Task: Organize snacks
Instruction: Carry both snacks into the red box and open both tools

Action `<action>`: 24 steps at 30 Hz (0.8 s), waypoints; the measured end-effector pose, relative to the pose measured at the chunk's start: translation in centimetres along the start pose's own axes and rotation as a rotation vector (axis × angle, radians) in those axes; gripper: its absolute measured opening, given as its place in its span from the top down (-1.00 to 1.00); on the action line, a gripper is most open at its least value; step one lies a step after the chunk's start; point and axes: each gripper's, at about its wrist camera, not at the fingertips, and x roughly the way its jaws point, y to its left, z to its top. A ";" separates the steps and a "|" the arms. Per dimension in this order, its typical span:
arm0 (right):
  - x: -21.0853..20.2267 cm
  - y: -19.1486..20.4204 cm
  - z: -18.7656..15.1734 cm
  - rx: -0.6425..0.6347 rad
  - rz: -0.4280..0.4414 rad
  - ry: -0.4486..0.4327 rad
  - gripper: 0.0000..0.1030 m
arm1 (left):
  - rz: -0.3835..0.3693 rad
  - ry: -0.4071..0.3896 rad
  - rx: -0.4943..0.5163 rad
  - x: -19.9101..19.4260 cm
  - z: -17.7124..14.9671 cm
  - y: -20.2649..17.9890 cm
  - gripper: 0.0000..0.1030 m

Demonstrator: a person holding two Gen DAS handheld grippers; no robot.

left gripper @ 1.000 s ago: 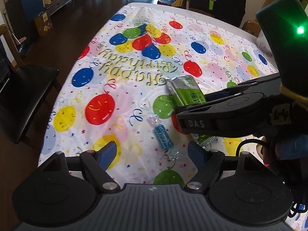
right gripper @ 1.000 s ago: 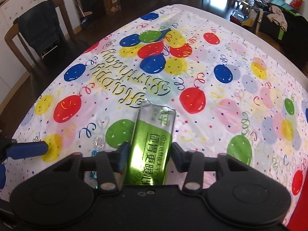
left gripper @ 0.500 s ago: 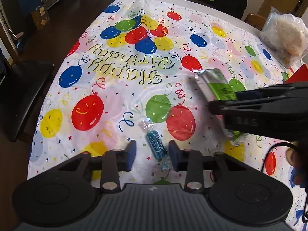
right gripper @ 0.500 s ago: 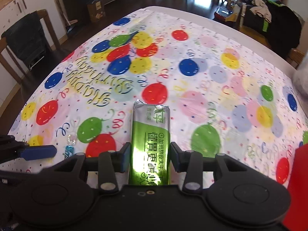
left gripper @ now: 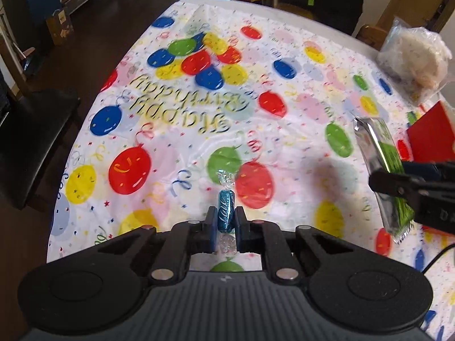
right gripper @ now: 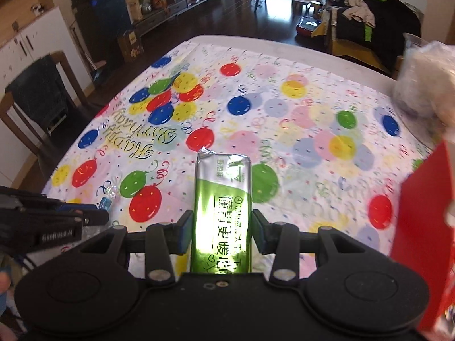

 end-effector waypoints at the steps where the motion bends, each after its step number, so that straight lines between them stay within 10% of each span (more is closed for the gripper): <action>1: -0.7 -0.4 -0.2 0.014 -0.002 -0.009 0.21 | -0.008 -0.008 0.007 -0.5 0.0 -0.4 0.77; 24: -14.8 -15.5 -6.7 0.234 -0.136 -0.187 0.21 | -0.213 -0.127 0.310 -7.0 1.4 -20.4 0.77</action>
